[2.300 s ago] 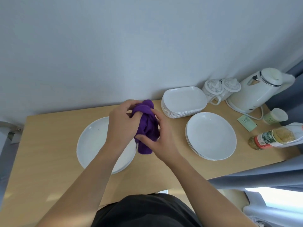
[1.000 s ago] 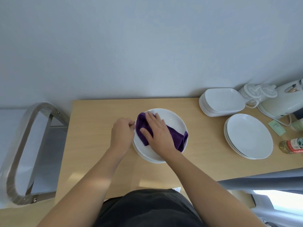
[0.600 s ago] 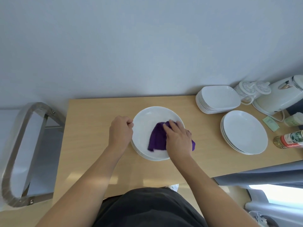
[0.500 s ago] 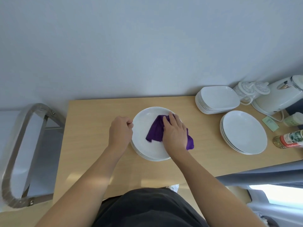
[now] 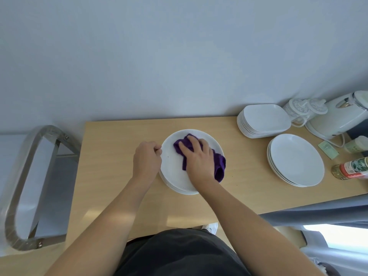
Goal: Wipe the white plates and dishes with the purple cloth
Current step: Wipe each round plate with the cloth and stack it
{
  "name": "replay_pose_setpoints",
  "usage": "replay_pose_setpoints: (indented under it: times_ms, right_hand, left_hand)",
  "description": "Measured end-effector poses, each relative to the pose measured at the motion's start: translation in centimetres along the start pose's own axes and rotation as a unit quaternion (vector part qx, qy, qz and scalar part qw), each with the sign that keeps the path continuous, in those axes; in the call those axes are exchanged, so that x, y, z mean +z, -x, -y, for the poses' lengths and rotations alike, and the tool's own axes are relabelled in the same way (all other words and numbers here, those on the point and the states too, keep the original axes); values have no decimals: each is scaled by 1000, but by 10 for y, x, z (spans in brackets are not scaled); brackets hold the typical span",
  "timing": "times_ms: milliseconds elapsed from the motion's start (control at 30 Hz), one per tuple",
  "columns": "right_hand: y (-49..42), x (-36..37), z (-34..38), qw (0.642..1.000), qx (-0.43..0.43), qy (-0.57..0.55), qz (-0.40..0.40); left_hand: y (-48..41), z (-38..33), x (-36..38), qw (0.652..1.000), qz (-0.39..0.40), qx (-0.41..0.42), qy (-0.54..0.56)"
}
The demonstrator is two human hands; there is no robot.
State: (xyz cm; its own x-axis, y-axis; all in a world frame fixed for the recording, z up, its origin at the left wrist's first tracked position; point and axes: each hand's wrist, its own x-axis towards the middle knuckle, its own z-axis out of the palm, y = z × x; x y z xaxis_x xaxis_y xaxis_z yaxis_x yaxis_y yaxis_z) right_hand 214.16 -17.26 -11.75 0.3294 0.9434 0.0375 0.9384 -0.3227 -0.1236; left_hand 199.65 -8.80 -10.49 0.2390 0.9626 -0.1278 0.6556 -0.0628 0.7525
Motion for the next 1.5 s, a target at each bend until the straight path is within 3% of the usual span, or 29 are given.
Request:
replay_pose_setpoints:
  times_ms: [167, 267, 467, 533, 667, 767, 933, 1033, 1100, 1200, 1300, 1367, 1500]
  right_hand:
    - [5, -27, -25, 996, 50, -5, 67]
    - [28, -38, -23, 991, 69, -64, 93]
    - [53, -33, 9, 974, -62, -175, 129]
    - [45, -23, 13, 971, -66, -196, 122]
    - [18, -13, -1, 988, 65, -119, 71]
    - [-4, -15, 0, 981, 149, -110, 62]
    - [-9, -5, 29, 989, 14, -133, 70]
    - [7, -2, 30, 978, -15, -199, 56]
    - [22, -8, 20, 971, -47, -219, 87]
    - [42, -28, -4, 966, -87, -193, 148]
    - [48, -50, -27, 977, -49, -112, 177]
    - [48, -54, -43, 986, 14, -79, 147]
    - [42, -29, -52, 994, 78, -71, -2]
  left_hand:
    - [4, 0, 1, 1000, -10, 0, -9]
    - [3, -2, 1, 1000, -16, 3, -20]
    - [0, -3, 2, 1000, -9, -6, -24]
    - [1, -5, 0, 1000, -1, -15, -5]
    - [4, -7, -4, 1000, 7, -18, 22]
    - [6, -6, -5, 999, 6, -15, 38]
    - [6, -5, -6, 997, 8, -27, 69]
    - [5, -3, -5, 996, 10, -31, 84]
    - [5, -2, -4, 996, 3, -35, 82]
    - [6, -3, -3, 996, -7, -36, 80]
    - [7, -4, -3, 996, -8, -34, 81]
    - [7, -4, -3, 996, -10, -31, 82]
    - [7, -5, -4, 996, -9, -25, 82]
